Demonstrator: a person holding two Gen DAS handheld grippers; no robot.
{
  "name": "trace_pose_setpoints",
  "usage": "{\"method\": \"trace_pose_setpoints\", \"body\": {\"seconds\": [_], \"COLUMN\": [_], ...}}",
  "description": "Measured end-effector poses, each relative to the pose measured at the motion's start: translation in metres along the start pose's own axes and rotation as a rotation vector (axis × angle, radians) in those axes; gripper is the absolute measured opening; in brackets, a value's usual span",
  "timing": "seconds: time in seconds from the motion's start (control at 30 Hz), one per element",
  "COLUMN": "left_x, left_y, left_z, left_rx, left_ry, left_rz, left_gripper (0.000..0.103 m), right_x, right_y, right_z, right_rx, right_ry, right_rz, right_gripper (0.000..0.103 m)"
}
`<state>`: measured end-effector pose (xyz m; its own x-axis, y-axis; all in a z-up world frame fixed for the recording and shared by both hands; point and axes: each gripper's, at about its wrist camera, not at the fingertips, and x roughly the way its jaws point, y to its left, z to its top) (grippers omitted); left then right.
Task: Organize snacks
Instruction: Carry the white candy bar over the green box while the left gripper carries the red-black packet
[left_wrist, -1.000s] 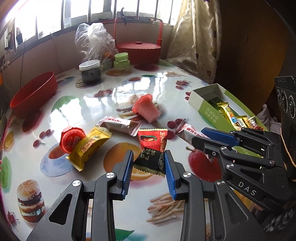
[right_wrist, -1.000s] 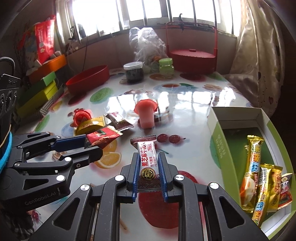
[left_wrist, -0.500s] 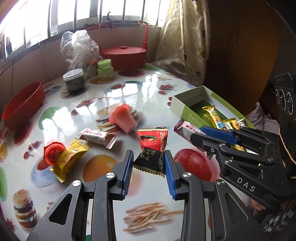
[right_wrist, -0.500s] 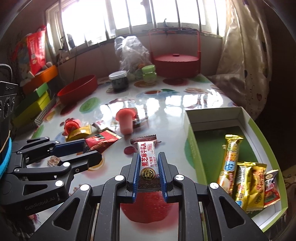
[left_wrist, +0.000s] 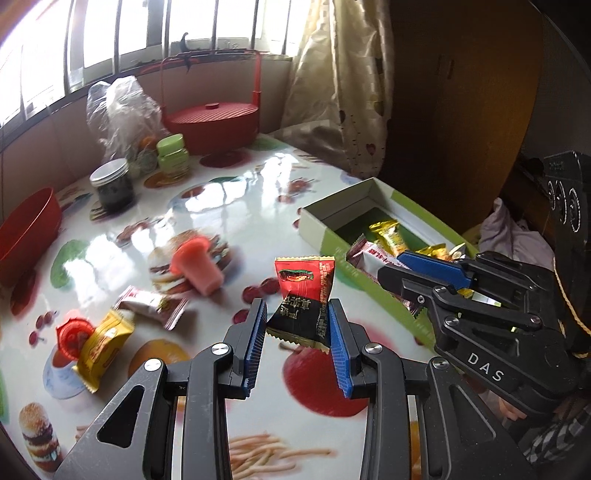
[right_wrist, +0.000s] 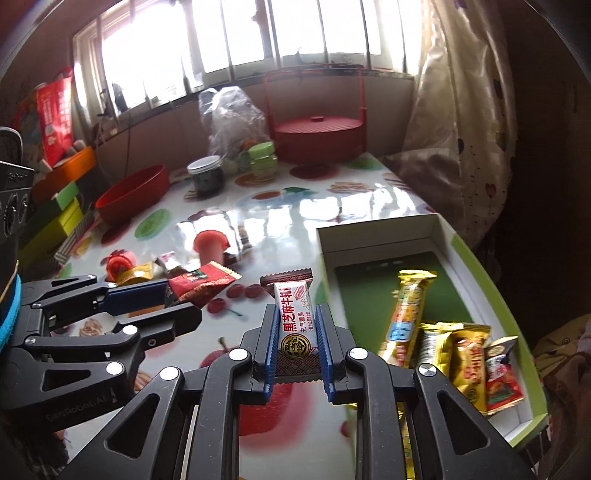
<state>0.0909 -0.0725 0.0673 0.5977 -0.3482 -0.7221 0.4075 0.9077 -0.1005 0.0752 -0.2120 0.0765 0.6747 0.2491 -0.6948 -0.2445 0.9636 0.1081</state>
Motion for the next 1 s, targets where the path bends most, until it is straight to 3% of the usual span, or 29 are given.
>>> {"method": "trace_pose_setpoints", "body": {"seconds": [1.0], "left_x": [0.046], "left_y": [-0.054], "left_z": [0.033], "left_rx": [0.036], "left_ry": [0.030], "left_rz": [-0.114], "left_gripper": [0.035], "right_x": [-0.018], "right_y": [-0.087], "right_z": [-0.007], "right_rx": [0.124], "right_ry": [-0.012], "right_rz": [-0.171], "right_gripper": [0.019]}}
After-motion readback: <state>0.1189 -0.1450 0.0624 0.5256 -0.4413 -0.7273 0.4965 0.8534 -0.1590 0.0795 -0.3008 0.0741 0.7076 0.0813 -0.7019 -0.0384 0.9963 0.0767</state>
